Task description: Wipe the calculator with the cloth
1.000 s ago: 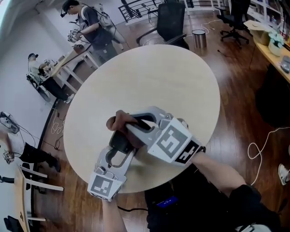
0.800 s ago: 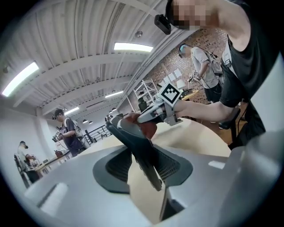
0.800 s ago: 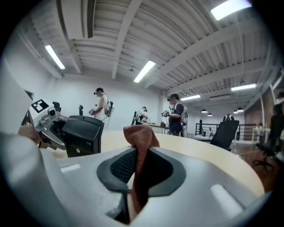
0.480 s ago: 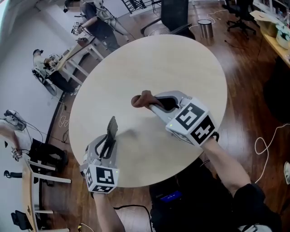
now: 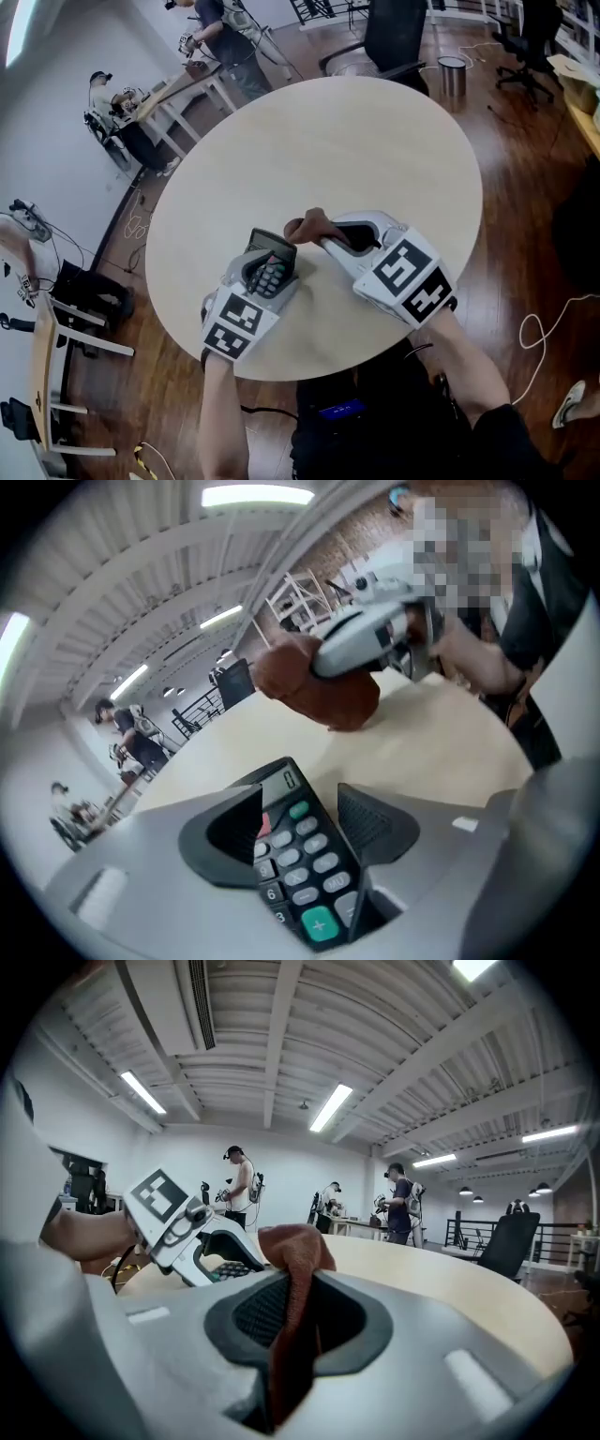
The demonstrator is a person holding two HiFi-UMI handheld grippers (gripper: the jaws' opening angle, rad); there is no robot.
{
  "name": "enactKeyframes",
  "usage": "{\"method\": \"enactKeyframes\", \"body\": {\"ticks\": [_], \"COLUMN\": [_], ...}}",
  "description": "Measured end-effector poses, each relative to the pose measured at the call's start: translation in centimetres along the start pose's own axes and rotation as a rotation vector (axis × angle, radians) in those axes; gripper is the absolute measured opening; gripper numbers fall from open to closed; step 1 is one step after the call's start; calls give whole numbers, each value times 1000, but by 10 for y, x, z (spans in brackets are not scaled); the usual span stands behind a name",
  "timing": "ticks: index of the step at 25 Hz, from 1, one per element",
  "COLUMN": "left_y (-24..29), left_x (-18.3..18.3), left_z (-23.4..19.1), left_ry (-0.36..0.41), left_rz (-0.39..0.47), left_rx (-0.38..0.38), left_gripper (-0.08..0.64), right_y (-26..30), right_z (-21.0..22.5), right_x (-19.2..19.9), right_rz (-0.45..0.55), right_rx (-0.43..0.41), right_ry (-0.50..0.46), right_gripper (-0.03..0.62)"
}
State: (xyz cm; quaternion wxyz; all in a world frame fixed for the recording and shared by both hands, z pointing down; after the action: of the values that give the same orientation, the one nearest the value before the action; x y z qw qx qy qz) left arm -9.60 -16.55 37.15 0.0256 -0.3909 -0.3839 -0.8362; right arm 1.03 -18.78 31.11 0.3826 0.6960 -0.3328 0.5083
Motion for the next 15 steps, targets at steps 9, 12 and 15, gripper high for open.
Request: {"method": "enactKeyframes", "body": {"ticks": [9,12,15], "left_y": [-34,-27,-24], "left_x": [63,83,83], "left_z": [-69,-75,-68], "left_ry": [-472,-527,-538], "left_rz": [164,152,174], "left_rx": [138,220,289], "left_gripper": [304,303,293], "right_y": [26,52,63], "right_z": [-59,-71,-71], "right_x": [28,37,47], "right_rz": [-158,-217,-260], "right_rx": [-178,-184,-182], "right_ry": [-121,-189,-220], "right_gripper": [49,49,49]}}
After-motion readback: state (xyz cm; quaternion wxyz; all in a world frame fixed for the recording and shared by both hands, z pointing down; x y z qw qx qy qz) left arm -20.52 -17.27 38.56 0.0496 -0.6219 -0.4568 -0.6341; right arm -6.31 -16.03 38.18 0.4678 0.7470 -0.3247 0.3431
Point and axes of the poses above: the fingertips, and each gripper's own axes: y forward along the fingers, z to its right, x out of its underside, the point moved 2 cm from there along -y, backward along the fingers, and after that the axes turned 5 degrees about -y, right-handed, at the moved point
